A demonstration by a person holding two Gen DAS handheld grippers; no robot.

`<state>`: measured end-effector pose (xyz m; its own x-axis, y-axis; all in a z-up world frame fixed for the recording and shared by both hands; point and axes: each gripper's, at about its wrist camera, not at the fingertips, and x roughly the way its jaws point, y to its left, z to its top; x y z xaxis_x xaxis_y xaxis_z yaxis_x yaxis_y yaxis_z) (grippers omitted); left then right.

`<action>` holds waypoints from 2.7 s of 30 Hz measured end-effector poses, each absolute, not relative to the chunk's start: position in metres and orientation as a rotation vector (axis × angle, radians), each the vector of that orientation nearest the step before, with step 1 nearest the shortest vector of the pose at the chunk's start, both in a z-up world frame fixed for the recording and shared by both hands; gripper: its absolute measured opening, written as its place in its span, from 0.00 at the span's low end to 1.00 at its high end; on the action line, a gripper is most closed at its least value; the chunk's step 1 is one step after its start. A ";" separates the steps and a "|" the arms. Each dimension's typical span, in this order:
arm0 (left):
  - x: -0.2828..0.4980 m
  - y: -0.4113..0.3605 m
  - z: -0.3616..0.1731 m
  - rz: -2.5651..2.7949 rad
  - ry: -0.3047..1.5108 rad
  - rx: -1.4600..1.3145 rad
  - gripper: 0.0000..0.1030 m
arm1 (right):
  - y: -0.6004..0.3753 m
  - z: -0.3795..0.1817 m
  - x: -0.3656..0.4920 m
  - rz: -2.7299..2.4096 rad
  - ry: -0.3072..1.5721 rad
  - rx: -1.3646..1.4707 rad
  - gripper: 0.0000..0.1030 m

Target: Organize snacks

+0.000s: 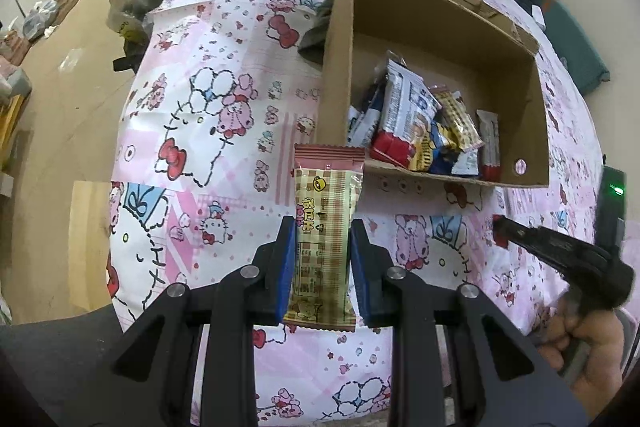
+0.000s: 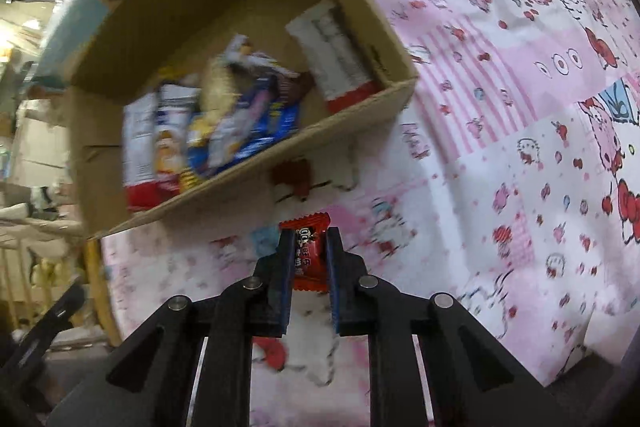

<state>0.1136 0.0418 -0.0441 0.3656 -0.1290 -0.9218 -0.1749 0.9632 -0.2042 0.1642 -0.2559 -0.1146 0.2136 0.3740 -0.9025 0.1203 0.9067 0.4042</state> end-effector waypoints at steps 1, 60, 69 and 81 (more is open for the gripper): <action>0.113 0.044 -0.043 0.035 1.192 -0.294 0.22 | -0.255 -0.108 0.159 0.208 1.350 0.451 0.15; 0.200 -0.042 -0.030 -0.213 0.946 -0.133 0.79 | -0.264 -0.051 0.222 0.325 1.095 0.445 0.92; 0.165 -0.007 0.011 0.022 0.792 -0.087 0.79 | -0.263 -0.007 0.189 0.342 0.925 0.395 0.94; 0.107 0.014 0.028 0.064 0.802 -0.092 0.79 | -0.251 0.022 0.127 0.302 0.759 0.231 1.00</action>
<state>0.1067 0.0143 0.0281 0.6938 0.0222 -0.7198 -0.0921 0.9940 -0.0582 0.1272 -0.2509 0.0215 0.6860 0.3493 -0.6383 -0.1840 0.9320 0.3123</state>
